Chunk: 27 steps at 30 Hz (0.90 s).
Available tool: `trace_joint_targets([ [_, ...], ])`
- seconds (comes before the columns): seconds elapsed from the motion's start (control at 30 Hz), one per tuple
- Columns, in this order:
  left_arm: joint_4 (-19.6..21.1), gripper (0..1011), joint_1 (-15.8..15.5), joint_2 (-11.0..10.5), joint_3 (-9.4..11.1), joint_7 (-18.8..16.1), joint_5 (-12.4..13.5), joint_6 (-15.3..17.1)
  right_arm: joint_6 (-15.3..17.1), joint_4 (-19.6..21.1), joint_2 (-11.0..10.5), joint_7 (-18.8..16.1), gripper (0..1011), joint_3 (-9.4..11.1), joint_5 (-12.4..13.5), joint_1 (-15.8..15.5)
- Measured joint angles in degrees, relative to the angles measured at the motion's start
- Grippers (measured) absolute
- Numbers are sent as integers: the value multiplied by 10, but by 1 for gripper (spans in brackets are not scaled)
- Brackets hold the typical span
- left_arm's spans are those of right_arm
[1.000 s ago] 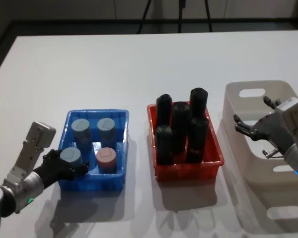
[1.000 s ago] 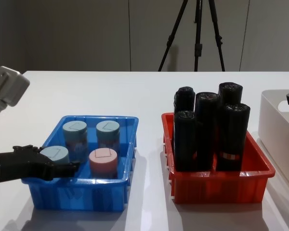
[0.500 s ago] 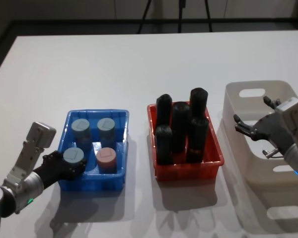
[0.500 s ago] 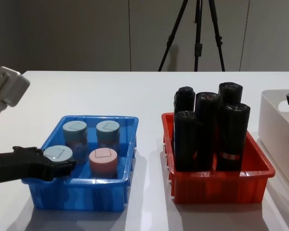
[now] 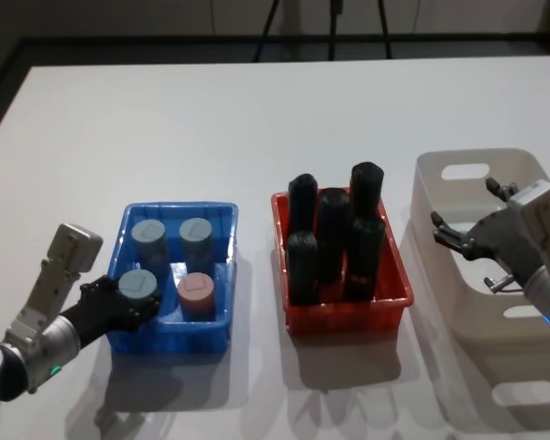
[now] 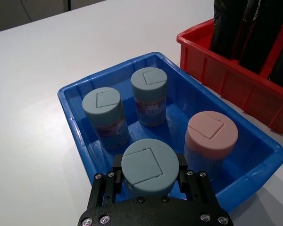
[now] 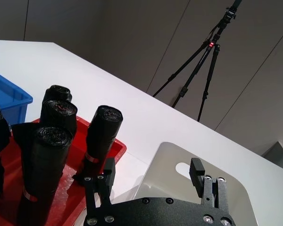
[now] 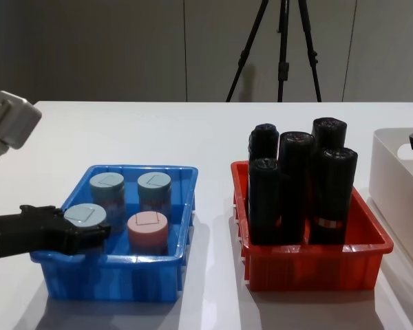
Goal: Pick the cotton swabs from the blue box and place them into the white box.
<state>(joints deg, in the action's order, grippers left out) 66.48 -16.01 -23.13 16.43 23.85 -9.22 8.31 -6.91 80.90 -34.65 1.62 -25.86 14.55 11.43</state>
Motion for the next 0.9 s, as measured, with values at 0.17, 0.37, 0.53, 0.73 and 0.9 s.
trace_joint_targets([
  [0.17,8,649,1,-5,-1,10,-8,-11,0,0,0,0,1001,0,0,0],
  [0.37,22,649,2,-14,-3,17,-17,-19,0,0,0,0,1001,0,0,0],
  [0.53,32,649,1,-22,-7,21,-25,-20,0,0,0,0,1001,0,0,0],
  [0.73,46,649,1,-35,-10,29,-34,-25,0,0,0,0,1001,0,0,0],
  [0.9,58,649,2,-44,-12,36,-43,-28,0,0,0,0,1001,0,0,0],
])
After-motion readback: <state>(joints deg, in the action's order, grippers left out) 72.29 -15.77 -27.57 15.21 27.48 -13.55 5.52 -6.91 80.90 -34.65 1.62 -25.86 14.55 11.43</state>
